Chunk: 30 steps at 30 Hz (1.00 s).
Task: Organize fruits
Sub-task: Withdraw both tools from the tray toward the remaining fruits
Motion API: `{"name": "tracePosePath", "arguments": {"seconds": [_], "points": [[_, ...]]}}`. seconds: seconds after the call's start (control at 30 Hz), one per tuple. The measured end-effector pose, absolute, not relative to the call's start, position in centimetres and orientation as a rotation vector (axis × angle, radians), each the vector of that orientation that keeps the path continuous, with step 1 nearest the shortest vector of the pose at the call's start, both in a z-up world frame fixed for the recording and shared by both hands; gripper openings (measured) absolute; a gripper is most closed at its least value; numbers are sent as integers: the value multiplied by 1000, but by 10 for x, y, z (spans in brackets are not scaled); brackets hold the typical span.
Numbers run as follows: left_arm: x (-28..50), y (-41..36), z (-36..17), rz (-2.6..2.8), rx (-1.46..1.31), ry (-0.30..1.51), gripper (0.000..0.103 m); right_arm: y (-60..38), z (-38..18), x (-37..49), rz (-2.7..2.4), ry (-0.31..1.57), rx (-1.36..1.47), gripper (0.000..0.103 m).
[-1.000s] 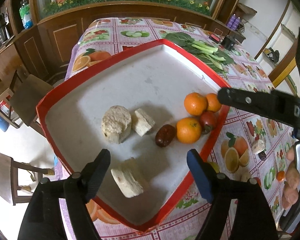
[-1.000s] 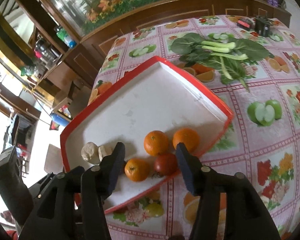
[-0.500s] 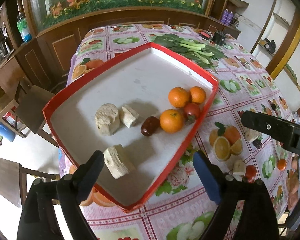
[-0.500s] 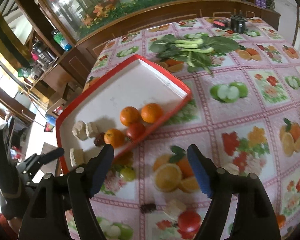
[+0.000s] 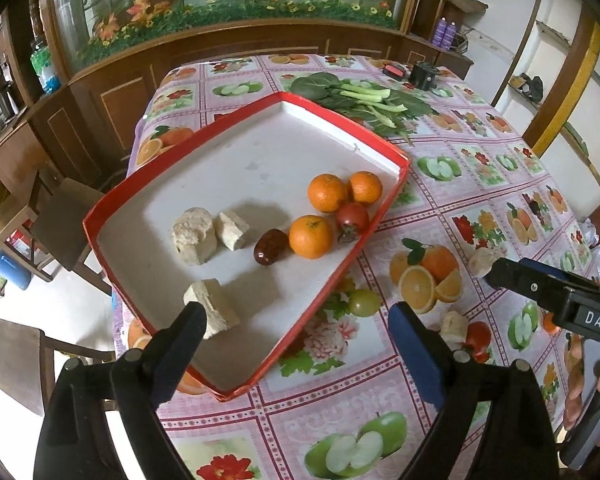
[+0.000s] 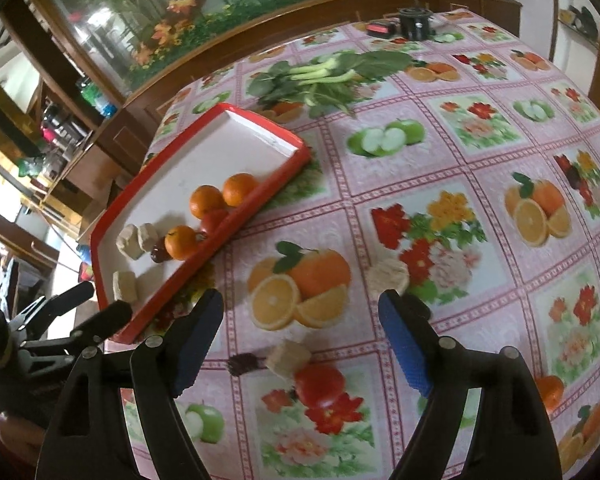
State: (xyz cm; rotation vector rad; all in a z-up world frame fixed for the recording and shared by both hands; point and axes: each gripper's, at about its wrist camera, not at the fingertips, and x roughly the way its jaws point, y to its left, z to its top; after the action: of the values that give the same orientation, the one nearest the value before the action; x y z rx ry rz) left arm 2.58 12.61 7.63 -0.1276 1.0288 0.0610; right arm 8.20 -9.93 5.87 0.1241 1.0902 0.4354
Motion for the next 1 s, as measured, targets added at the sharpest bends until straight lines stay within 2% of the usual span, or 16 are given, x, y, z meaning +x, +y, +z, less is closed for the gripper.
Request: {"name": "tracePosePath", "arguments": {"seconds": [0.5, 0.8, 1.0], "points": [[30, 104, 78, 26, -85, 1035, 94, -135, 56, 72, 386, 1089, 177, 80], [34, 108, 76, -40, -156, 1062, 94, -155, 45, 55, 382, 1113, 167, 80], [28, 76, 63, -145, -58, 1083, 94, -174, 37, 47, 352, 1126, 191, 80]]}}
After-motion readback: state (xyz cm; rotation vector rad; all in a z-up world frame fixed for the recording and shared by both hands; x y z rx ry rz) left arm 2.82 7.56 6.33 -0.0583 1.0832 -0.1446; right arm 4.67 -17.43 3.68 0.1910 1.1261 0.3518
